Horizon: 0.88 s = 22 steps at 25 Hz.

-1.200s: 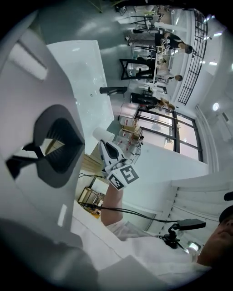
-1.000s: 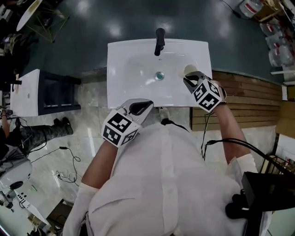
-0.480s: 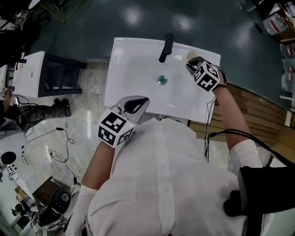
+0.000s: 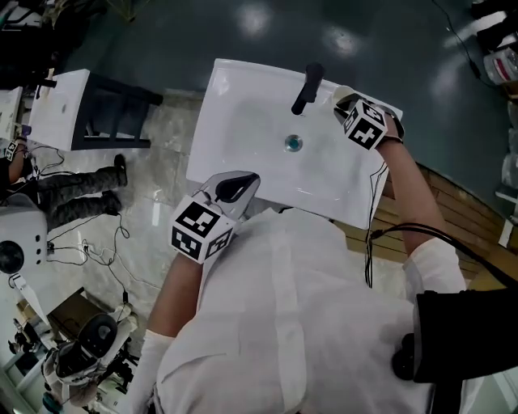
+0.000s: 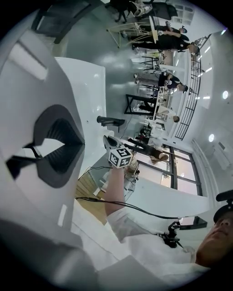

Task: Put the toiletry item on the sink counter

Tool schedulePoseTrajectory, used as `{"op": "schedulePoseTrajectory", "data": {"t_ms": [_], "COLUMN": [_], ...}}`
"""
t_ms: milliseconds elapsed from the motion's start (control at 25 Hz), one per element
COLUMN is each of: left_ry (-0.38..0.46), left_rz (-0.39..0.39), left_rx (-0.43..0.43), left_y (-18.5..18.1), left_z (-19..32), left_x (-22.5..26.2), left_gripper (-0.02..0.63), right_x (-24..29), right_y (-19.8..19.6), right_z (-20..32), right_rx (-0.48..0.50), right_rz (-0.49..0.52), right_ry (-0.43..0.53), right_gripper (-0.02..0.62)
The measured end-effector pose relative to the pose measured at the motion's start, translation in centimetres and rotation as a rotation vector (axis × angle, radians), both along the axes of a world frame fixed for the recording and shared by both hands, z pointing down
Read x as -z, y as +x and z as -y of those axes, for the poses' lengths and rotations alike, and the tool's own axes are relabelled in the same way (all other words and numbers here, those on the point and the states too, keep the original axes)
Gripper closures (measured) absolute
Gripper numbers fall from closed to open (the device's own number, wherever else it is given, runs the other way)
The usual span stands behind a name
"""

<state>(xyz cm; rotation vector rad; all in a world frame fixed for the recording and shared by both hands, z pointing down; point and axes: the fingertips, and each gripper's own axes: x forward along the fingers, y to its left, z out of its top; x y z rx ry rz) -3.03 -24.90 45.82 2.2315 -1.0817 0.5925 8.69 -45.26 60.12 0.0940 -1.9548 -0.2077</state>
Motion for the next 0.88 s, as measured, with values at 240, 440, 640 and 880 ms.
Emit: {"op": "schedulePoseTrajectory", "data": {"t_ms": [240,440,640,880], "left_ry": [-0.011,-0.015,-0.010,-0.007], "left_rz": [0.003,0.011,0.003,0.001], "left_rx": [0.028,0.044,0.055,0.058], "left_y": [-0.6,-1.2,-1.3,-1.6], "left_z": [-0.2,-0.3,-0.4,-1.1], "left_x": [-0.5,-0.5,-0.7,-0.6], "left_gripper": [0.600,0.600,0.600,0.600], "right_x": [-1.2,-1.5,-1.8,-1.1], "right_y": [-0.9,-1.4,-1.6,-1.6], "right_z": [0.5,0.5,0.5,0.7], "right_rx": [0.046,0.062,0.066,0.021], "right_rz": [-0.031,-0.043,-0.041,-0.004], "right_ry": [-0.006,-0.005,0.000,0.006], "right_gripper": [0.580,0.580,0.578,0.536]}}
